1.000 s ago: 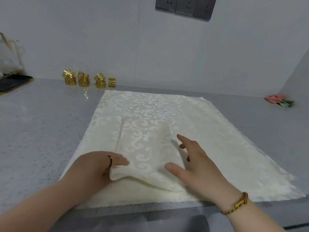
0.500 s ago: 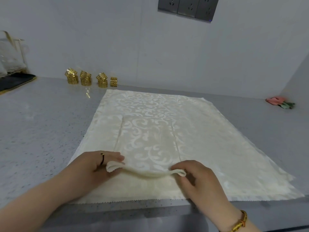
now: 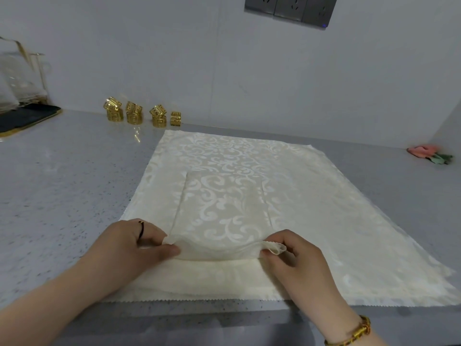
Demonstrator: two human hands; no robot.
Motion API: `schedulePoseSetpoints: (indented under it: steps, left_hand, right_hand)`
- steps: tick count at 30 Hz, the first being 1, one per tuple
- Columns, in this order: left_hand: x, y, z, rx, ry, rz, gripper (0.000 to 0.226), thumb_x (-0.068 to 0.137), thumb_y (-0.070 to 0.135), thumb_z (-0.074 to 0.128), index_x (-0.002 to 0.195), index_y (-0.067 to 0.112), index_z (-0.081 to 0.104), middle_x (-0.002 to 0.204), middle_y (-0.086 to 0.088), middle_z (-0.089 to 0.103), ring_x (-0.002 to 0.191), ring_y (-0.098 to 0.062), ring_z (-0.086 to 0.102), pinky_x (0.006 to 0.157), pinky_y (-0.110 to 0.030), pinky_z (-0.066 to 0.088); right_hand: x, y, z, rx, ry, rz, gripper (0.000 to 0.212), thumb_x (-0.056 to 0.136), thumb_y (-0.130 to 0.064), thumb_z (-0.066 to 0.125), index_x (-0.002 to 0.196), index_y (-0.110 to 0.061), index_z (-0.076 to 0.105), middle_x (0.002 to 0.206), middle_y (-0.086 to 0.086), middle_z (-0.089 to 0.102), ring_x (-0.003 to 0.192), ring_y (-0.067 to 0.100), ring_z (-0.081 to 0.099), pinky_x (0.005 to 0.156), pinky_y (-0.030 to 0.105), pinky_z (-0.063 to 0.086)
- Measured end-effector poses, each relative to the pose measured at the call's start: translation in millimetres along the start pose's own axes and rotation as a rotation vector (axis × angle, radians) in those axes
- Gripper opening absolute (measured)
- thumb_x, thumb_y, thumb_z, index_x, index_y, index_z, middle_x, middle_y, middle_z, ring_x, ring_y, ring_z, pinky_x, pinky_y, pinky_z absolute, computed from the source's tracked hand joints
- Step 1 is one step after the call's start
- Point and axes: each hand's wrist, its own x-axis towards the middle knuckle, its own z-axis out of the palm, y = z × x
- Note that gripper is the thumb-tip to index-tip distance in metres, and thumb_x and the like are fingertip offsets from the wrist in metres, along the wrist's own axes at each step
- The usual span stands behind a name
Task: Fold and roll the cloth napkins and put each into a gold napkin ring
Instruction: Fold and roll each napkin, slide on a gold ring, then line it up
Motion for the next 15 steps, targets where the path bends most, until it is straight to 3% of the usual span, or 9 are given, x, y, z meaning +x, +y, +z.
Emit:
schedulePoseSetpoints:
  steps: [2, 4, 7, 11, 15]
  left_hand:
    - [0.1, 3.4, -0.6, 0.009, 0.011, -0.021, 0.039, 0.07, 0.02, 0.076, 0.037, 0.017, 0.055, 0.037, 0.009, 0.038, 0.036, -0.009, 0.036, 0.041, -0.011, 0.031]
    - [2.2, 6.6, -0.2, 0.027, -0.024, -0.012, 0.052, 0.075, 0.023, 0.071, 0.03, 0.021, 0.045, 0.035, 0.008, 0.027, 0.035, -0.009, 0.028, 0.039, -0.014, 0.026]
    - [8.7, 11.4, 0.0, 0.065, -0.033, -0.023, 0.054, 0.077, 0.026, 0.069, 0.029, 0.024, 0.045, 0.031, 0.009, 0.029, 0.033, -0.007, 0.032, 0.041, -0.012, 0.03]
    - [18.5, 16.4, 1.3, 0.138, -0.04, -0.065, 0.044, 0.075, 0.031, 0.071, 0.039, 0.022, 0.049, 0.031, 0.01, 0.037, 0.033, -0.004, 0.037, 0.044, -0.017, 0.029]
    - [25.4, 19.1, 2.2, 0.235, -0.069, -0.121, 0.056, 0.077, 0.032, 0.068, 0.03, 0.02, 0.04, 0.03, 0.009, 0.035, 0.033, -0.007, 0.034, 0.049, -0.024, 0.026]
  right_hand:
    - [1.6, 0.0, -1.8, 0.057, 0.02, 0.043, 0.023, 0.079, -0.003, 0.061, 0.065, -0.021, 0.061, 0.07, -0.005, 0.062, 0.062, 0.009, 0.053, 0.058, 0.011, 0.039]
    - [6.1, -0.5, -3.7, 0.103, 0.048, 0.098, 0.025, 0.079, 0.0, 0.061, 0.065, -0.021, 0.06, 0.059, -0.004, 0.058, 0.056, 0.002, 0.049, 0.055, 0.007, 0.039]
    - [16.0, -2.0, -3.4, 0.08, 0.055, 0.128, 0.027, 0.081, -0.001, 0.06, 0.074, -0.026, 0.056, 0.067, -0.005, 0.053, 0.055, -0.001, 0.048, 0.056, 0.006, 0.039]
    - [22.4, -4.0, 3.8, -0.052, 0.005, 0.088, 0.021, 0.082, -0.018, 0.063, 0.09, -0.033, 0.049, 0.081, -0.011, 0.053, 0.059, 0.005, 0.046, 0.06, 0.009, 0.04]
    - [26.0, -2.5, 9.2, -0.181, 0.032, 0.005, 0.019, 0.085, -0.017, 0.057, 0.079, -0.031, 0.046, 0.066, -0.01, 0.048, 0.055, 0.005, 0.042, 0.056, 0.014, 0.037]
